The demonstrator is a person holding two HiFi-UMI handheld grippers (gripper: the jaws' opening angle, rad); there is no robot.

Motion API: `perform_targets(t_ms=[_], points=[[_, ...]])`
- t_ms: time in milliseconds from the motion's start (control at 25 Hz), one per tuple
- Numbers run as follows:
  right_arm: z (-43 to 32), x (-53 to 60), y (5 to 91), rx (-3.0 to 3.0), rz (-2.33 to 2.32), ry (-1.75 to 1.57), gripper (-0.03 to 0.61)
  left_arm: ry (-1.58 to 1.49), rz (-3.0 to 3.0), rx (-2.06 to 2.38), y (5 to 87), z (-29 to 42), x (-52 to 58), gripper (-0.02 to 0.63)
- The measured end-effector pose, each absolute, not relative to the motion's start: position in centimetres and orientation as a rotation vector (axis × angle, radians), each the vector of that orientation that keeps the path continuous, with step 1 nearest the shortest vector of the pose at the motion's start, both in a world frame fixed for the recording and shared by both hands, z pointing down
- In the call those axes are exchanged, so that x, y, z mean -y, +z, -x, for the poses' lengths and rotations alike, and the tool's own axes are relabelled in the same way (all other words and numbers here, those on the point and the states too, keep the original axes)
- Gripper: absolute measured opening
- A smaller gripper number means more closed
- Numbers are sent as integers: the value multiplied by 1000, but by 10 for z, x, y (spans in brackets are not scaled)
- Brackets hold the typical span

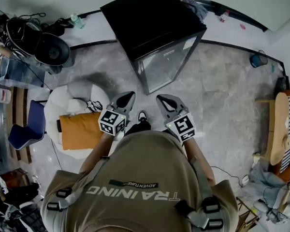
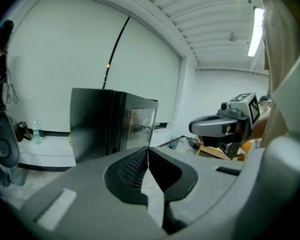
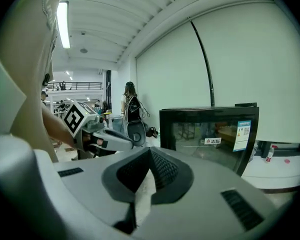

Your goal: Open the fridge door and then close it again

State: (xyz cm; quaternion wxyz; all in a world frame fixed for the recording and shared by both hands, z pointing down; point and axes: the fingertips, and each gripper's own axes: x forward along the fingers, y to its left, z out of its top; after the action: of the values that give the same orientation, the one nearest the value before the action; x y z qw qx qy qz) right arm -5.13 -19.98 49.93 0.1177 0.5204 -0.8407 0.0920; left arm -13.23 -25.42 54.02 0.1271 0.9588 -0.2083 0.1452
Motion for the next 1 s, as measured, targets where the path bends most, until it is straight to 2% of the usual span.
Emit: perform_targets(t_ms=[400,880,1000], points=[[43,263,512,2390,-1600,300,-5,500,-2782,475,588,117,326,0],[25,293,519,2372,-1610,383,-5,629,-2717,383,629,102,342,2],[23,297,520,2376,-1610,378,-5,632,-2705,373,629,98,344,27]])
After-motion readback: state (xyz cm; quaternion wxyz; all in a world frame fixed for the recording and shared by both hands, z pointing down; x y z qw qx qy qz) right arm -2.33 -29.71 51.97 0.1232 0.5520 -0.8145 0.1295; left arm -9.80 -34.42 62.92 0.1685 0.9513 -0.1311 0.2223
